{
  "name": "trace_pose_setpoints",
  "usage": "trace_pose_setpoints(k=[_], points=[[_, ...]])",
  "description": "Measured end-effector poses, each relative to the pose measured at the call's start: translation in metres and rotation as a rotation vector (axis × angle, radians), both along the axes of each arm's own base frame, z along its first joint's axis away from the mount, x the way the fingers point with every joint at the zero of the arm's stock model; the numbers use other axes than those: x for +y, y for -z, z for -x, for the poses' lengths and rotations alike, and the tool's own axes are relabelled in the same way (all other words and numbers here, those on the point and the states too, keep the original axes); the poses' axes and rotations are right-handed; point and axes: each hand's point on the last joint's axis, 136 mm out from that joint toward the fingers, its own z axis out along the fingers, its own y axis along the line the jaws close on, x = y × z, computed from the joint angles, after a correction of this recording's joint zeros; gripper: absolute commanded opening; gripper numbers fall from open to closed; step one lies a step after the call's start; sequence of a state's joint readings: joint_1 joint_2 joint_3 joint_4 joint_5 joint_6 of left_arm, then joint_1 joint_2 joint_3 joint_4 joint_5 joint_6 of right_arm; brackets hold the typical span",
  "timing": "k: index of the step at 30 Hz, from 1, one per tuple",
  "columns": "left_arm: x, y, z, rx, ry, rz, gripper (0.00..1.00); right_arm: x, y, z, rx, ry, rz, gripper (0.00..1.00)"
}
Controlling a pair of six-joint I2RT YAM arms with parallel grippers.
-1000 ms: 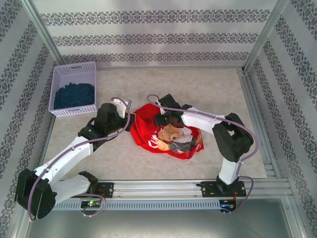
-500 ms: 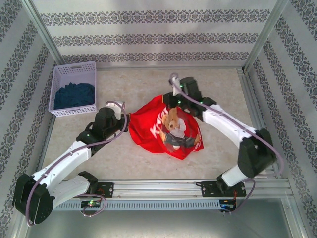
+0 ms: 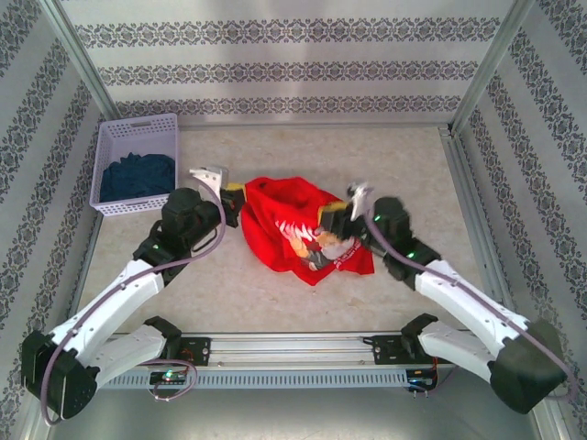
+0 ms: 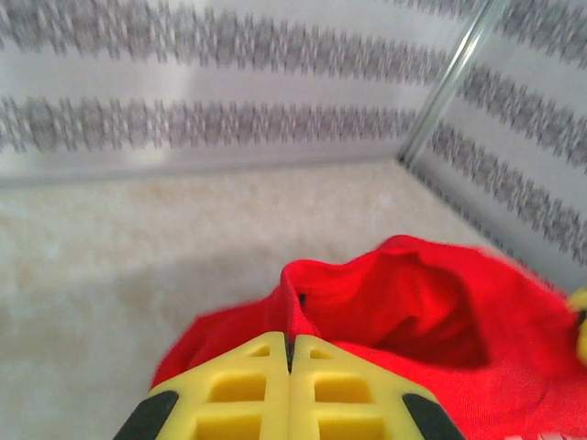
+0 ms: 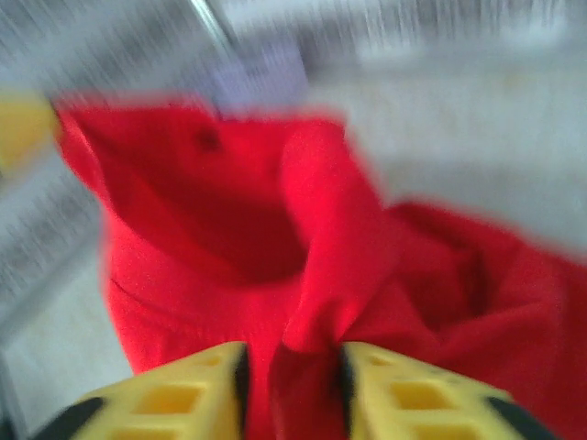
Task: Fold the inside-out t-shirt
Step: Turn the T-shirt inside out at the center of the table.
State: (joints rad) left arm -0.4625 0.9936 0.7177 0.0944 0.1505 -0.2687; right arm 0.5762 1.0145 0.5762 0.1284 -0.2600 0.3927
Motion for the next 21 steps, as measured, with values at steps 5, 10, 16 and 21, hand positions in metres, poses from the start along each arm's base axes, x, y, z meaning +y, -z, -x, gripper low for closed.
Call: trace_pose_setpoints(k=[5, 10, 16, 21], points=[[0.006, 0.083, 0.016, 0.19, 0.005, -0.073, 0.0, -0.007, 0.077, 0.03, 0.139, -0.008, 0.209, 0.62], [0.006, 0.084, 0.017, 0.198, 0.008, -0.076, 0.0, 0.005, 0.046, 0.004, 0.047, -0.012, 0.236, 0.7], [0.005, 0.082, 0.016, 0.196, 0.005, -0.068, 0.0, 0.017, 0.036, -0.027, 0.029, -0.045, 0.28, 0.73], [0.006, 0.083, 0.017, 0.203, 0.004, -0.071, 0.0, 0.003, 0.06, -0.046, 0.139, -0.044, 0.318, 0.7]])
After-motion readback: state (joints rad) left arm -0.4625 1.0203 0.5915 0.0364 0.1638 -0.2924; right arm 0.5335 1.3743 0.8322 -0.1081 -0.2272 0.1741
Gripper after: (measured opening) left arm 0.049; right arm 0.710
